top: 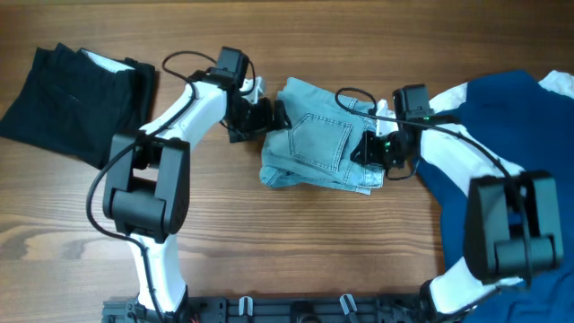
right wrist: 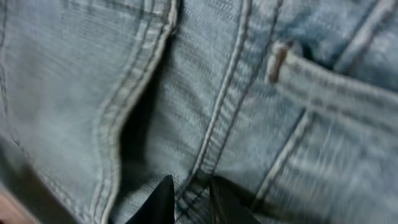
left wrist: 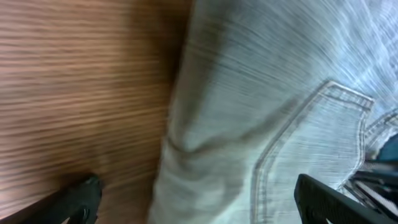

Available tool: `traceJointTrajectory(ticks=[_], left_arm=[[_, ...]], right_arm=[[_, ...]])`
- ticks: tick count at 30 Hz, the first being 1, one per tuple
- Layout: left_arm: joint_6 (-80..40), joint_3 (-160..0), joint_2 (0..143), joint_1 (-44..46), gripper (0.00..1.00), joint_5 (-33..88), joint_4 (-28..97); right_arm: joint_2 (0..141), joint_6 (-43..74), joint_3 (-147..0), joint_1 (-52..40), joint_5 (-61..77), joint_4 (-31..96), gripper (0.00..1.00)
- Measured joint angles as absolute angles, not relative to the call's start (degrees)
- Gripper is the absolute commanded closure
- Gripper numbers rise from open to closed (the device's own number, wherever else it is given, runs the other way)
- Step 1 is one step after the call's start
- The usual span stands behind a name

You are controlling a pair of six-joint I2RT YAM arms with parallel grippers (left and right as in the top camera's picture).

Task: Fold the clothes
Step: 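Carry the folded shorts with the left gripper onto the black garment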

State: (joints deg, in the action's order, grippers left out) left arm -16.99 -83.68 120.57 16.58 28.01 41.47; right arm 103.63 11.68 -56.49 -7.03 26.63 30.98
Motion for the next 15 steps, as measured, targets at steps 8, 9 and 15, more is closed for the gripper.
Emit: traceJointTrajectory(ticks=[8,9,15], left_arm=[[-16.8,-85.7,123.5,21.5,0.41,29.9,40.1],[-16.8,-85.8,123.6,22.5,0.50,29.8,39.8],[-16.8,-85.6,124.8,24.9,0.96,28.3,38.2]], right_arm=[[105.6,12.1,-57.4,-6.2,29.3,30.8,0.80],[105.7,12.1,-57.4,-6.2,29.4,30.8,0.80],[105.8,12.1,-57.8,-6.1,29.3,31.9,0.81]])
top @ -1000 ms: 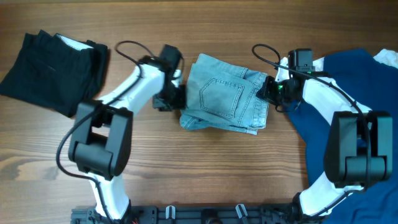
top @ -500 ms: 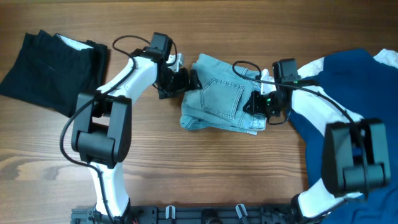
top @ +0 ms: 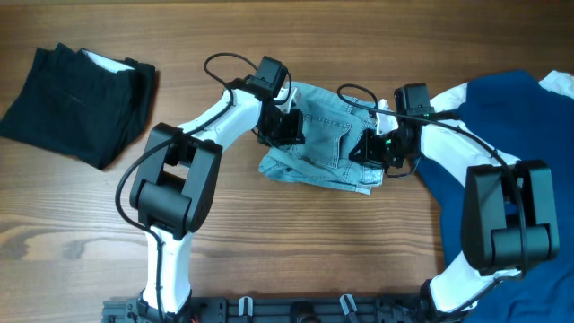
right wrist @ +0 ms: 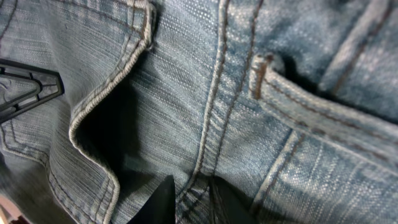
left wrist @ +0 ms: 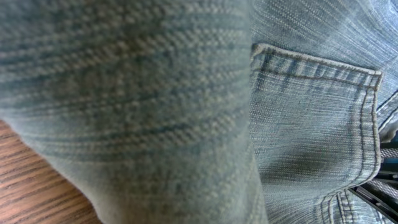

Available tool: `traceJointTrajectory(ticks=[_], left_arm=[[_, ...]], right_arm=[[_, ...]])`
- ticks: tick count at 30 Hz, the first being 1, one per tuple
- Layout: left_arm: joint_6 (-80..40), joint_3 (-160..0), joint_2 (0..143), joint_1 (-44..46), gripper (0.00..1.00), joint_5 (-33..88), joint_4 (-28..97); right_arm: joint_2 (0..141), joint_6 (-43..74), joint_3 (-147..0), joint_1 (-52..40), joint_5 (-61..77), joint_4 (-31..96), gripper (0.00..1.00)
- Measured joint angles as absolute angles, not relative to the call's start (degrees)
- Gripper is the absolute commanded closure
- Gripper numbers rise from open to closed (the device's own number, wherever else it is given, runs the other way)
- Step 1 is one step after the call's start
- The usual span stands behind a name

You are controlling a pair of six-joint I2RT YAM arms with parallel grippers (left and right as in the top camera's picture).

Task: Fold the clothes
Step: 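Carry the folded shorts with the left gripper onto the black garment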

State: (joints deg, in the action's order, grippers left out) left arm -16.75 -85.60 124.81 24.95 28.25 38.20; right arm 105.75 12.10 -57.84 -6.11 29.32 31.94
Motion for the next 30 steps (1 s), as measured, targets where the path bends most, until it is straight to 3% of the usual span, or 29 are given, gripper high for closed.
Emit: traceJointTrajectory(ticks=[5,9,17,23,24,26,28,29,30], left_arm=[[-15.5,-89.1,124.7,21.4,0.96,30.3,50.6],[-14.4,-97.9,121.3,8.8,0.96,29.6,57.9],[-18.6,-105.9,112.9,-25.2,0.96,32.9,44.8],[-21.1,-105.8,112.9,-35.5,0.95,33.3,42.0],[-21.1,-105.8,113.0,-36.5,0.92,31.7,43.4],[-20.4,-105.8,113.4,-37.5,0.61,28.5,44.8],[-19.2,-105.8,113.7,-37.7,0.43,23.8,47.8],[-18.6,-105.8,113.7,-37.7,0.28,22.1,48.8],[-18.3,-105.9,113.7,-37.7,0.26,20.4,50.2]], right_arm=[[99.4,12.1,-58.6,-6.8,28.4,38.6,0.80],[86.3,12.4,-60.7,-6.8,27.7,38.1,0.80],[80.1,15.7,-62.0,-6.8,26.5,37.5,0.80],[80.1,17.1,-62.0,-6.8,26.4,37.3,0.80],[80.1,17.3,-62.0,-6.8,26.3,37.3,0.80],[80.1,17.4,-62.0,-6.8,26.3,37.2,0.80],[80.1,17.4,-62.0,-6.8,26.3,37.2,0.80],[80.1,17.6,-62.0,-6.8,26.3,37.2,0.80],[80.1,17.6,-62.0,-6.8,26.3,37.2,0.80]])
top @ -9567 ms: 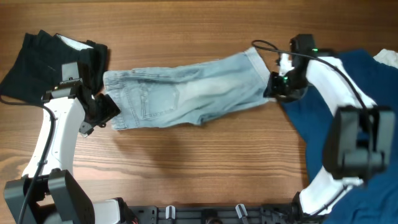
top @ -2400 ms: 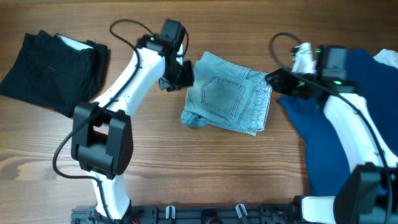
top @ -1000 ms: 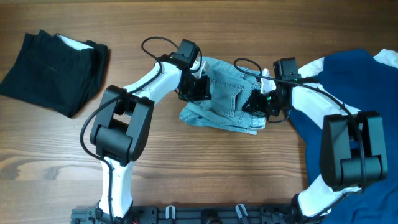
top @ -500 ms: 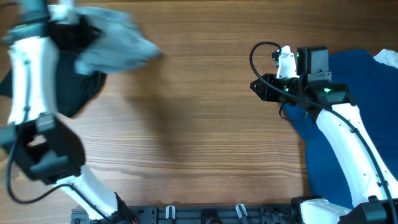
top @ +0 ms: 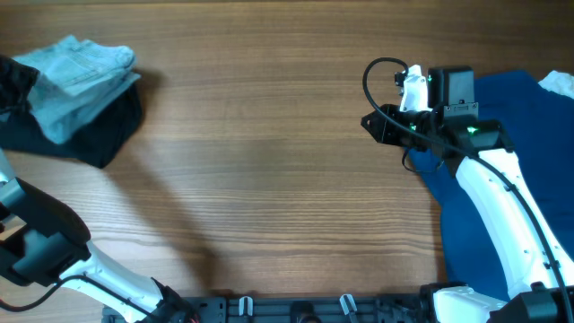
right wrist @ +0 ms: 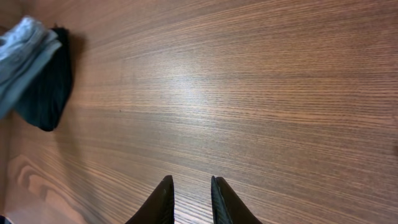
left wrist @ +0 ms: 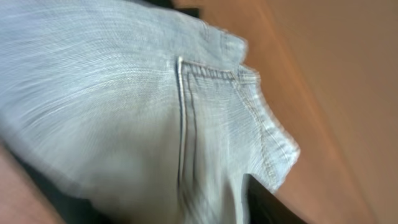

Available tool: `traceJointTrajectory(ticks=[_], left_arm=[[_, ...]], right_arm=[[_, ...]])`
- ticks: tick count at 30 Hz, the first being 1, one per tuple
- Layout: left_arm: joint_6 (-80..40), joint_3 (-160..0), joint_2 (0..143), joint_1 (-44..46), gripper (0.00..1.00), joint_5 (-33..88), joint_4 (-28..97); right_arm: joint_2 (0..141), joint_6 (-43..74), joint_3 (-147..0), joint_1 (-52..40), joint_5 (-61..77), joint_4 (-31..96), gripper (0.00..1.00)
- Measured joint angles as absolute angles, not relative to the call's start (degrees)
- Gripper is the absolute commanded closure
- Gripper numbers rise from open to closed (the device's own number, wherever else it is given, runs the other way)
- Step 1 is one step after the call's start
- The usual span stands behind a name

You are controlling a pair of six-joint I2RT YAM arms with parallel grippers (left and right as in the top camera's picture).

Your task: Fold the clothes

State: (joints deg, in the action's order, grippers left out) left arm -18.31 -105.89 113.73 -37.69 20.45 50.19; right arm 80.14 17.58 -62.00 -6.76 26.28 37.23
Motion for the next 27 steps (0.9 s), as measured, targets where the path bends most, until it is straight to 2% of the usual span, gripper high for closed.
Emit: traceJointTrajectory(ticks=[1,3,4,6,8,9,10,14,19,23,27], left_arm=[[-18.1,-105.9,113.7,-37.7,0.23,18.5,53.1],[-17.7,-105.9,113.7,-37.9,0.23,15.7,58.2],[-17.6,-105.9,113.7,-38.2,0.30,14.8,60.6],[-17.3,-105.9,113.7,-39.2,0.53,13.9,65.6],[-17.1,-105.9,113.7,-40.3,0.86,13.6,69.0],[-16.5,-105.9,113.7,-41.0,0.94,14.3,70.7],[-16.1,-105.9,113.6,-41.3,0.96,15.4,71.0],[-13.3,-105.8,112.9,-38.7,0.96,16.2,66.6],[-15.6,-99.7,114.5,-32.1,0.96,7.8,57.3],[-18.4,-96.4,123.7,-33.5,0.89,4.9,54.9],[-18.2,-97.8,123.0,-33.6,0.77,5.0,59.1]], right_arm=[[80.1,17.8,-62.0,-6.8,26.3,37.2,0.80],[80.1,17.8,-62.0,-6.8,26.3,37.2,0.80],[80.1,17.8,-62.0,-6.8,26.3,37.2,0.80],[80.1,17.8,-62.0,-6.8,26.3,37.2,0.80],[80.1,17.8,-62.0,-6.8,26.3,37.1,0.80],[80.1,17.8,-62.0,-6.8,26.3,37.2,0.80],[80.1,17.8,-62.0,-6.8,26.3,37.2,0.80],[80.1,17.8,-62.0,-6.8,25.8,37.0,0.80],[80.1,17.8,-62.0,-6.8,25.3,37.0,0.80],[80.1,17.8,-62.0,-6.8,25.2,36.9,0.80],[80.1,17.8,-62.0,-6.8,25.0,33.6,0.79]])
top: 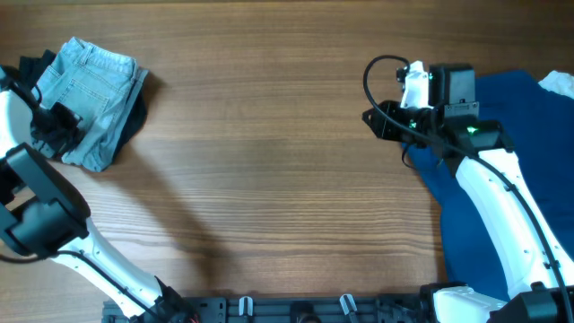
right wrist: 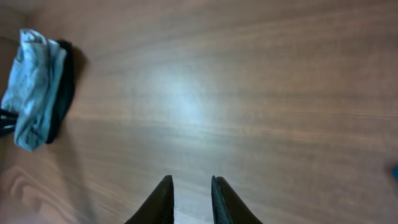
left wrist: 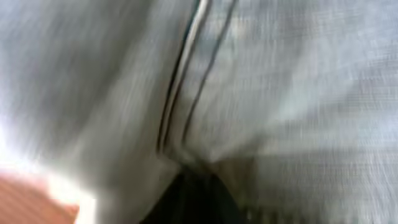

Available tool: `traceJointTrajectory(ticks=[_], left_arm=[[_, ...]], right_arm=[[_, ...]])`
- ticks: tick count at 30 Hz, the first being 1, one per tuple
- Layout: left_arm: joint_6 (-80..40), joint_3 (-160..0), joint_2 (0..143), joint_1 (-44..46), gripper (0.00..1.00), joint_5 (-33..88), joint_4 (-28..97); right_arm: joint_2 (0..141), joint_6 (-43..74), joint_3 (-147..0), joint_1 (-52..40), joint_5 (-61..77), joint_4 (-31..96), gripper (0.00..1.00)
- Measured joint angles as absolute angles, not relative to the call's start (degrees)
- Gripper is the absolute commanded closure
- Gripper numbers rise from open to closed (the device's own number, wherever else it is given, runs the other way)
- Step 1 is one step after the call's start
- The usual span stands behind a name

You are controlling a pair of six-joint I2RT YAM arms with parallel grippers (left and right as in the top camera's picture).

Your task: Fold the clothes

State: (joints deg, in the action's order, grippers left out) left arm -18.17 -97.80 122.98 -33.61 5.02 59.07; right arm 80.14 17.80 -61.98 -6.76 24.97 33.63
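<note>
The folded light-blue jeans (top: 90, 94) lie at the table's far left on top of a folded black garment (top: 136, 115). My left gripper (top: 56, 121) sits at the jeans' left edge. Blurred denim (left wrist: 280, 93) fills the left wrist view, and the dark fingers (left wrist: 193, 202) show as one closed mass with cloth bunched into them. My right gripper (top: 375, 121) hovers over bare wood beside the blue garment (top: 511, 179). Its fingertips (right wrist: 188, 186) stand close together with nothing between them. The right wrist view shows the jeans (right wrist: 34, 81) far off.
The blue garment spreads over the right side of the wooden table (top: 269, 179). A white cloth (top: 560, 82) peeks out at the top right corner. Cables loop above the right wrist.
The jeans were bunched up on the black garment near the corner. Now they lie flatter over it, and the left gripper shows at their left edge. The right arm has barely moved.
The folded jeans lay mid-table with the open left gripper at their left edge and the right gripper on their right side. Then the left gripper was deep in the denim. Later the jeans were at the far left on the black garment, and now lie spread there.
</note>
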Motion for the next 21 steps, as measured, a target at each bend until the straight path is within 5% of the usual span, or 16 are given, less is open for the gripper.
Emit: traceJointTrajectory(ticks=[5,8,10,11,14,21], left_arm=[[-14.1,-102.9,110.2,-32.1,0.63,7.9,69.7],[-11.4,-104.5,94.2,-25.6,0.44,8.9,73.8],[-9.9,-105.0,87.2,-20.4,0.20,8.8,76.3],[-9.6,-105.0,82.5,-15.1,0.00,8.2,78.7],[-9.5,-105.1,75.5,-5.7,0.00,4.5,82.7],[-9.7,-105.1,70.4,4.7,0.00,0.6,86.7]], right_arm=[[76.4,16.4,-63.0,-6.8,24.4,32.5,0.79],[69.4,15.7,-65.5,-6.8,24.4,32.7,0.79],[63.2,14.9,-66.1,-6.8,24.3,33.7,0.75],[58.4,14.6,-66.3,-6.8,24.1,35.0,0.58],[48.6,13.8,-66.7,-6.8,20.8,37.9,0.00],[39.9,14.4,-67.0,-6.8,16.3,40.0,0.00]])
